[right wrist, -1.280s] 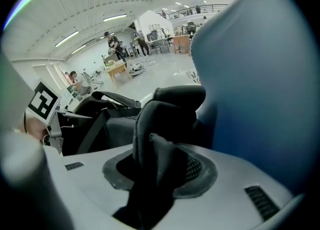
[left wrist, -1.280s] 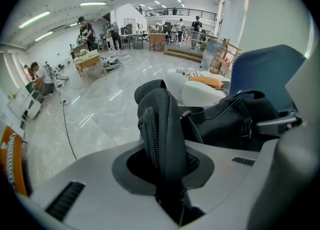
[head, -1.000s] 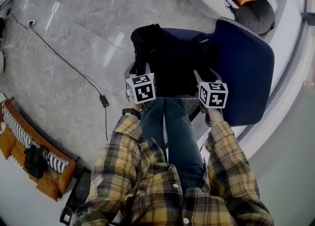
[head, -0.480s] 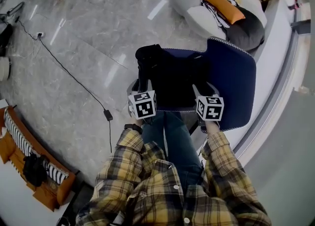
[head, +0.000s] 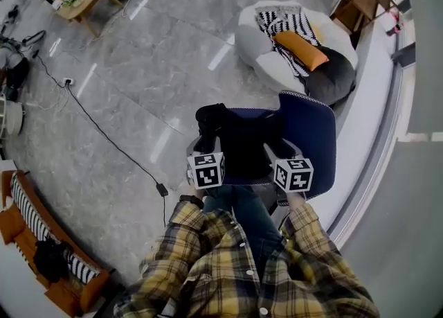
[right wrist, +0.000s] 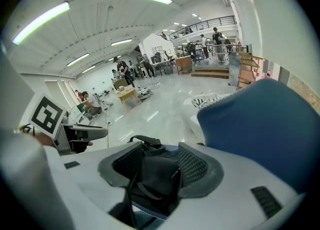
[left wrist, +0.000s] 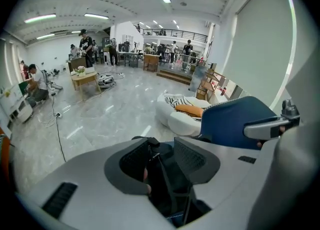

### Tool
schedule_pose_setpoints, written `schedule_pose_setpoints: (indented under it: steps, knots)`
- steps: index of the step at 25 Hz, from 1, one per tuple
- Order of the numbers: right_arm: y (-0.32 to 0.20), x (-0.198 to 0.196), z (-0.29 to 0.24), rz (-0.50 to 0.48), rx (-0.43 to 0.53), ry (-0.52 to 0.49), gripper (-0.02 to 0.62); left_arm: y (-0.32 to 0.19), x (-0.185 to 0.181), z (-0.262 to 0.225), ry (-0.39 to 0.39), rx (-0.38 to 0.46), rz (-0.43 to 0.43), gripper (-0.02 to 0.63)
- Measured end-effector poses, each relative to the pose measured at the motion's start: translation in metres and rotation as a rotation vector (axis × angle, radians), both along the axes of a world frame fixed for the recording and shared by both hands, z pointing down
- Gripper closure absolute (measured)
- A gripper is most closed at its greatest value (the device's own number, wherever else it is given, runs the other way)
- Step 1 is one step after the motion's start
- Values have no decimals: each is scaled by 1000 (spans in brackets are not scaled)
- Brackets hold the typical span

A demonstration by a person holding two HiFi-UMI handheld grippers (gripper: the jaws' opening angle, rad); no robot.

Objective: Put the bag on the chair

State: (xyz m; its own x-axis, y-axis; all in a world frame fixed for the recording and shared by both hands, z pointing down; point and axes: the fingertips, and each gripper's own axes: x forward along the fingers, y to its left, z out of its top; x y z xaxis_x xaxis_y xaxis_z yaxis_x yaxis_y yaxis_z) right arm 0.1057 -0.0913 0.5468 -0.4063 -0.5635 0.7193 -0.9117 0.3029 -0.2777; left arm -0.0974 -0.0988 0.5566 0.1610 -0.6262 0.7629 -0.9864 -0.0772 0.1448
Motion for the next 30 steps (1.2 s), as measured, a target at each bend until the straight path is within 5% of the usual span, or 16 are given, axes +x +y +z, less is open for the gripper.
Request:
schedule_pose_setpoints:
  steps: [9, 21, 30]
  knots:
    - [-25, -19, -113, -16, 183, -101, 382, -35, 23, -90, 128, 158, 73, 442]
    - [-18, -2, -251, -39, 406, -198, 426, -45, 64, -220, 171, 412, 259, 534]
    - [7, 9, -326, -37, 557, -232, 511, -23, 88, -292, 239, 497, 347, 571]
